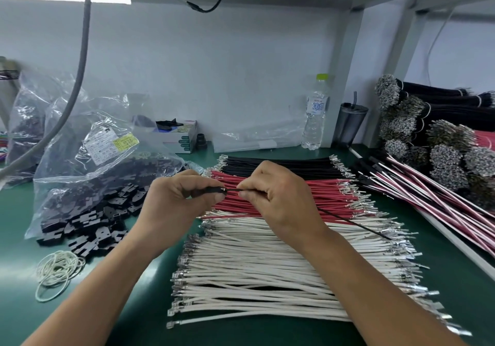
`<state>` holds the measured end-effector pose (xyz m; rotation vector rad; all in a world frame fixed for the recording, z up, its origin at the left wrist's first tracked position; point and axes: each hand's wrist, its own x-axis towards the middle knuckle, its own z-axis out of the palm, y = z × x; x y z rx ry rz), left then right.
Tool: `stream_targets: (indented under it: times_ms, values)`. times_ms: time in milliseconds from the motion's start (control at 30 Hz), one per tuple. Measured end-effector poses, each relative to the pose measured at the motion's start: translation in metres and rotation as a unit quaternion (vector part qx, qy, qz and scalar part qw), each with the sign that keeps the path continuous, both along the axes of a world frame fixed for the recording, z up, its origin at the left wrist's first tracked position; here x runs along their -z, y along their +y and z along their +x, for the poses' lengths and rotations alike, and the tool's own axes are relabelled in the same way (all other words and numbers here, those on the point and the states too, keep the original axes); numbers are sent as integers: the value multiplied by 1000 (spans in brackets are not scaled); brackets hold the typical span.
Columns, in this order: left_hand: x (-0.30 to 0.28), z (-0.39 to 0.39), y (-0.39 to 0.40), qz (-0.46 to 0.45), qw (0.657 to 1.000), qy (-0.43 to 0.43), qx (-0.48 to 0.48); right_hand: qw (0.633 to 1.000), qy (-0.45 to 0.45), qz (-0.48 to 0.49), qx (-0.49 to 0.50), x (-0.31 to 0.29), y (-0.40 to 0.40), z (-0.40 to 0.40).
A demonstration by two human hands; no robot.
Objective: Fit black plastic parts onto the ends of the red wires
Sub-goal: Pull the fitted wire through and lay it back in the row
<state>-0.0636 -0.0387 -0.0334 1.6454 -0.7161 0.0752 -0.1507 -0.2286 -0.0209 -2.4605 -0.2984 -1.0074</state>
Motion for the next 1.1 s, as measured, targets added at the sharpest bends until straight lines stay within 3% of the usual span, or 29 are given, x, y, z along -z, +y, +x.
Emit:
stream_targets:
  times_ms: [333,600,1000,1100]
  values:
    - [2,3,5,33,999,-32,27,999,-9,3,-36,5,6,2]
    - [0,0,3,37,999,-14,24,997,35,37,-53,5,2,2]
    - [-2,-4,4,56,997,-35,43,999,5,-30,-35,3,8,-2]
    - [-3,-4,4,-20,998,48,47,999,11,-27,-44,-5,2,-3]
